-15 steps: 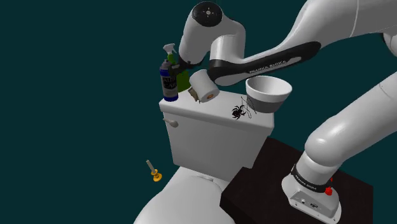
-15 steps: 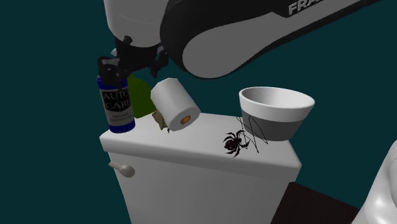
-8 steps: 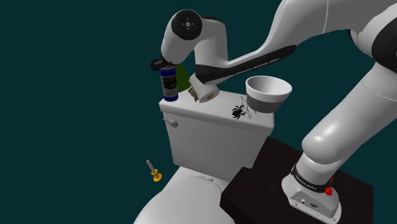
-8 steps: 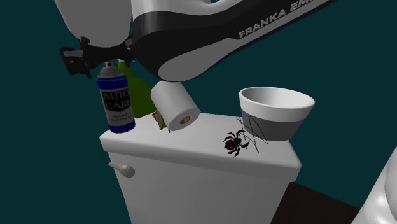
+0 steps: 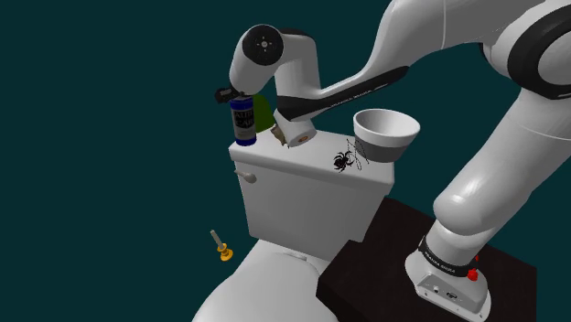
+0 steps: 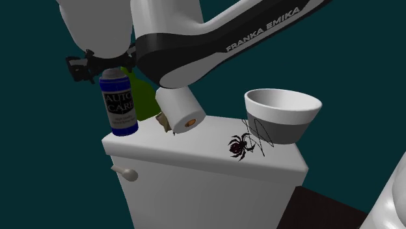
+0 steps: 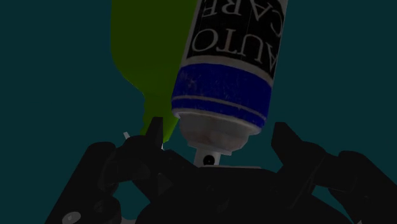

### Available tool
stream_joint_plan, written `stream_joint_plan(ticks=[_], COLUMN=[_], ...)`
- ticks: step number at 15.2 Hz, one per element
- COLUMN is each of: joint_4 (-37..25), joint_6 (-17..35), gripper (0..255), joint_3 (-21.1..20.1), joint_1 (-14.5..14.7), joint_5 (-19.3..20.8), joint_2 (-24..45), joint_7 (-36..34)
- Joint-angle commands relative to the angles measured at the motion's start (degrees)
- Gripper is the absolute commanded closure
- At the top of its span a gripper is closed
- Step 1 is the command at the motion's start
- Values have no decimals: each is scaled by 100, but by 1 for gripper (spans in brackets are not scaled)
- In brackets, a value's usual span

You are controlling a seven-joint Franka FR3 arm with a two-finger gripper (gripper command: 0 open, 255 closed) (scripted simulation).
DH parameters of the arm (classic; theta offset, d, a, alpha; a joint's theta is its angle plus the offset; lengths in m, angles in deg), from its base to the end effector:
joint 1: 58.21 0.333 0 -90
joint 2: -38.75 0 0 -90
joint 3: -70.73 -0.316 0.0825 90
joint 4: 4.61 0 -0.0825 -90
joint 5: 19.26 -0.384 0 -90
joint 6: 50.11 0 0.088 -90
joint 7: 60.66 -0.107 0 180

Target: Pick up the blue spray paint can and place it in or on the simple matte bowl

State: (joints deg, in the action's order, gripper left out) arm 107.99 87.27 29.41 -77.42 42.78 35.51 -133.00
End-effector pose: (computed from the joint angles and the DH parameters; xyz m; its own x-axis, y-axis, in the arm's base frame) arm 0.5431 0.2214 0.5463 0.5633 -0.0079 0.8262 -0.2972 -0.9350 0.1937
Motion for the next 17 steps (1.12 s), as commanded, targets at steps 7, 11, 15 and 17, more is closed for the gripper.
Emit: stream_joint_plan(ticks=[7, 11, 15, 17], joint_4=[-9, -10, -9, -95], joint_6=[1, -1, 1, -42], gripper=[255, 255, 255, 255], joint_3=[0, -1, 0, 11], joint_1=[-2, -1, -2, 4], joint_5=[16, 17, 17, -128], joint_2=[15, 17, 16, -27], joint_7=[-6, -7, -7, 157])
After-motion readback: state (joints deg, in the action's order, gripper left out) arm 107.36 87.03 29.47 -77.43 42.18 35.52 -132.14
